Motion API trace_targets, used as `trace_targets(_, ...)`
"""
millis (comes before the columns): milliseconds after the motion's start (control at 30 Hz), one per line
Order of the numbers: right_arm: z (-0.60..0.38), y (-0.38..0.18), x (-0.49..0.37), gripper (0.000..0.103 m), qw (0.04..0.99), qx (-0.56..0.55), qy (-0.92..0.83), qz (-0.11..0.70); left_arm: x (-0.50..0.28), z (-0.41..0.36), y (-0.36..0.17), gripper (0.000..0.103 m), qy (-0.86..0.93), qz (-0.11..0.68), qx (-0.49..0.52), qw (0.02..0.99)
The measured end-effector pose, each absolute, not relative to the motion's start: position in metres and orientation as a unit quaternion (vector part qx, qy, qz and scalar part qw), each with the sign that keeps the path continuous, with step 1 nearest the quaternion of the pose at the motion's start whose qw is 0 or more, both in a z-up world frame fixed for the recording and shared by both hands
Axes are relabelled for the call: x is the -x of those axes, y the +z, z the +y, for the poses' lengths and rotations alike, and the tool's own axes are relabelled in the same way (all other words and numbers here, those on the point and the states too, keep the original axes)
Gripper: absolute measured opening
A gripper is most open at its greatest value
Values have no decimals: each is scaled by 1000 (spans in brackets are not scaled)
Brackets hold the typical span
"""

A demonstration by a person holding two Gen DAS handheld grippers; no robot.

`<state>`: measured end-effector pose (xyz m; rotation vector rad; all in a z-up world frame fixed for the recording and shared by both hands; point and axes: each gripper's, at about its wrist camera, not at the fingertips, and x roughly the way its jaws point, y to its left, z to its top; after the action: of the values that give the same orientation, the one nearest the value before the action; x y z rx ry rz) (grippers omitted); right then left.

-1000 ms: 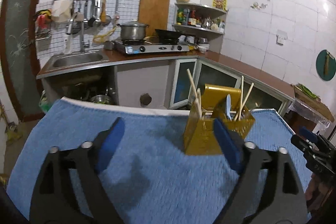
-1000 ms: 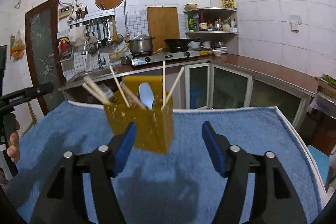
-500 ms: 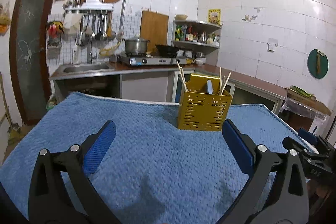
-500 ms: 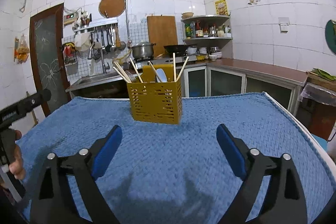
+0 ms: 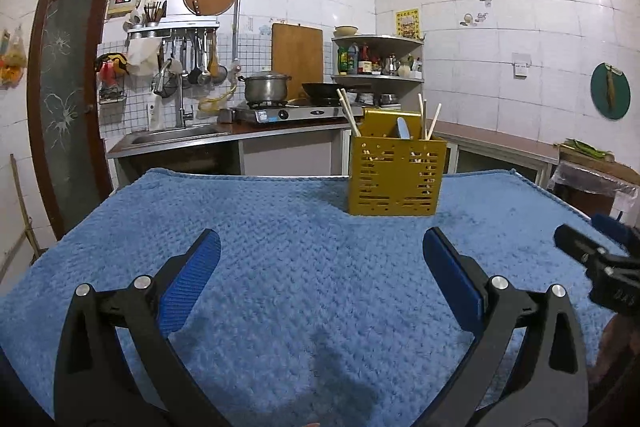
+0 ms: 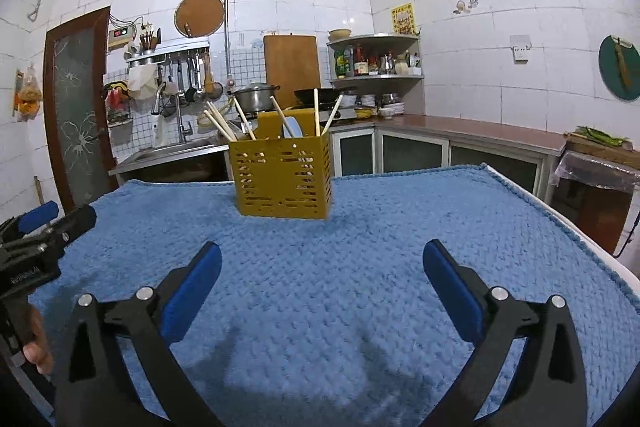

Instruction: Organize utensils

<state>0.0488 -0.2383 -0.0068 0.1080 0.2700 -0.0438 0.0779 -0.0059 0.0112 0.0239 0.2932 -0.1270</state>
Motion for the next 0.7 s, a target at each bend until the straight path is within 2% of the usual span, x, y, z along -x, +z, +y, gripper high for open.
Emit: trace_targets(700, -233, -4, -43, 99, 990, -42, -51, 127, -77, -7, 2, 98, -63, 156, -21, 986)
